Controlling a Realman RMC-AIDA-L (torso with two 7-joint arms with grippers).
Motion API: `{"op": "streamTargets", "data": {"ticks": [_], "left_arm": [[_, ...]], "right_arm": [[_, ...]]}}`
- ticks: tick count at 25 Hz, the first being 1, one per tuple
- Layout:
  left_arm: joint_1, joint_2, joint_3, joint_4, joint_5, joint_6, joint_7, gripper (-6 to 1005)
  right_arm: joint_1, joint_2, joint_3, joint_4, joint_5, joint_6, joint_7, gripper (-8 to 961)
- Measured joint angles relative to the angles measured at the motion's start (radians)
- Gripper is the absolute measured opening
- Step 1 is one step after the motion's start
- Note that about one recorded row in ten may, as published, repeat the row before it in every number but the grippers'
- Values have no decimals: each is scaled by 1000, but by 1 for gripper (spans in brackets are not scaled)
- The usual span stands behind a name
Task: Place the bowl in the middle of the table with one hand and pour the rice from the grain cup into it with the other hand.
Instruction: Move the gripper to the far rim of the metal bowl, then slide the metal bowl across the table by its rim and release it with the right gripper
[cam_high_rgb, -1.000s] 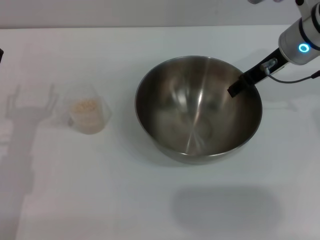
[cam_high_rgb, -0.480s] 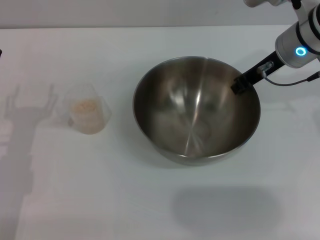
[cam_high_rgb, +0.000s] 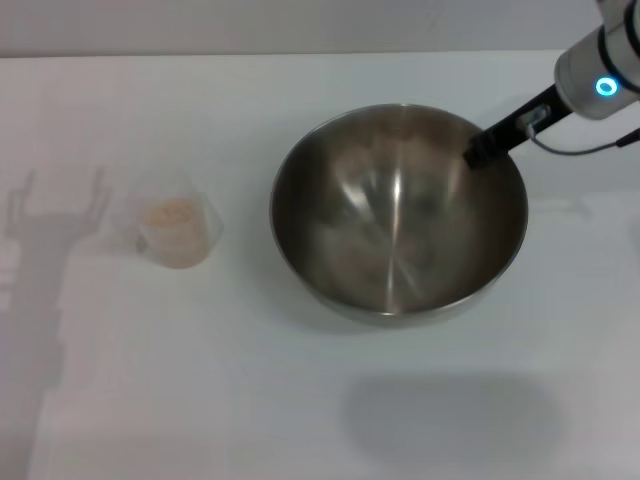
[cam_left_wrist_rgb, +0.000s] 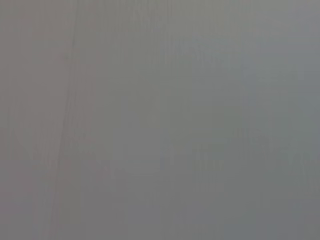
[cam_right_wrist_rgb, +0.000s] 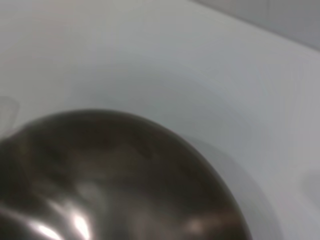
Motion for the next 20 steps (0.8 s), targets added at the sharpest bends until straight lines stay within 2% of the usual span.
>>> {"op": "streamTargets", "data": {"ticks": [12, 16, 20], "left_arm": [[-1, -2, 0, -10, 0, 1, 0, 841], [-1, -2, 0, -11, 0, 1, 0, 841], [-1, -2, 0, -11, 0, 1, 0, 841]], "right_arm": [[-20, -11, 14, -134, 96, 26, -19, 18], [-19, -10, 14, -132, 110, 26, -24, 20], [-8, -1, 13, -103, 117, 14, -38, 23]]}}
